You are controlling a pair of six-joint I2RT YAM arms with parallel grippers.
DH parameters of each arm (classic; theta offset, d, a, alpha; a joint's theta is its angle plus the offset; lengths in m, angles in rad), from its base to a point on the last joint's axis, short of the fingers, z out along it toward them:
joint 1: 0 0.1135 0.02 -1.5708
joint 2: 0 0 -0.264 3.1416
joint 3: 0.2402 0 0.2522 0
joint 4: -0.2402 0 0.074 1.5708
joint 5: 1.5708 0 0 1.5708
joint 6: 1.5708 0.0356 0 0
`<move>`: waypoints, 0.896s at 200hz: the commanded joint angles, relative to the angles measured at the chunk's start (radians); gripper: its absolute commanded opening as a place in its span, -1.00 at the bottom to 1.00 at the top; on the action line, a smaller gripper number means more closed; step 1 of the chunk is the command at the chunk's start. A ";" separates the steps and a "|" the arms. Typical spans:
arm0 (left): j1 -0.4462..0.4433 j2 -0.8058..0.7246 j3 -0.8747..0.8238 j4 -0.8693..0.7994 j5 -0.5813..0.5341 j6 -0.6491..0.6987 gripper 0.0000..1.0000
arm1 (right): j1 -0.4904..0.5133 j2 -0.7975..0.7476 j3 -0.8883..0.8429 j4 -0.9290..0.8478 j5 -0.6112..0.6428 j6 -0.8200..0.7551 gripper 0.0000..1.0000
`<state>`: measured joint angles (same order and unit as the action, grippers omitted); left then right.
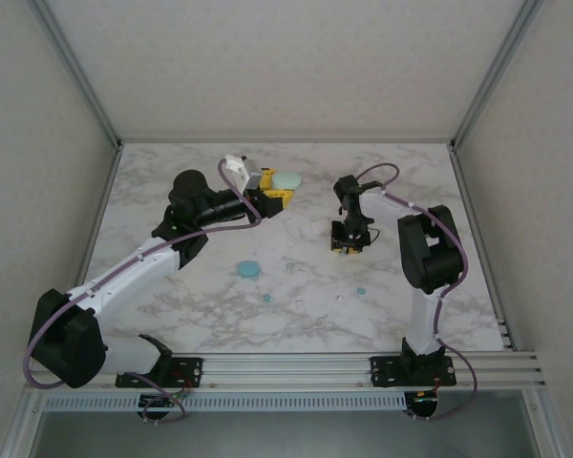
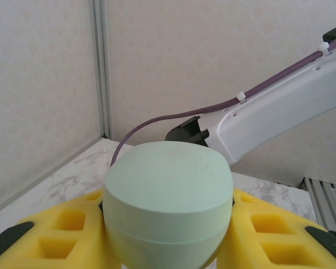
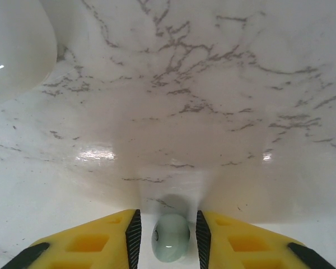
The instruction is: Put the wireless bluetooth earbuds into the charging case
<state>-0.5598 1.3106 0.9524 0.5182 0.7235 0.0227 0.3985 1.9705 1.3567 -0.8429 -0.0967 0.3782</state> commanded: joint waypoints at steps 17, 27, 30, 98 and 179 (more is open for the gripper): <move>-0.006 -0.044 -0.016 -0.012 -0.016 0.003 -0.35 | 0.007 -0.144 0.017 0.002 -0.001 -0.007 -0.11; -0.006 -0.052 -0.023 -0.013 -0.023 0.005 -0.35 | 0.007 -0.194 0.015 0.019 -0.009 -0.010 -0.06; -0.006 -0.054 -0.024 -0.015 -0.024 0.006 -0.35 | 0.007 -0.208 0.015 0.025 -0.014 -0.014 -0.03; -0.006 -0.026 -0.005 0.014 0.013 -0.007 -0.35 | 0.016 -0.555 -0.040 0.244 -0.220 -0.104 0.08; -0.009 0.015 0.031 0.040 0.036 -0.023 -0.35 | 0.057 -0.703 -0.032 0.410 -0.617 -0.226 0.12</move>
<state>-0.5598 1.3151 0.9405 0.4988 0.7284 0.0216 0.4366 1.2510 1.3003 -0.4599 -0.5835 0.2066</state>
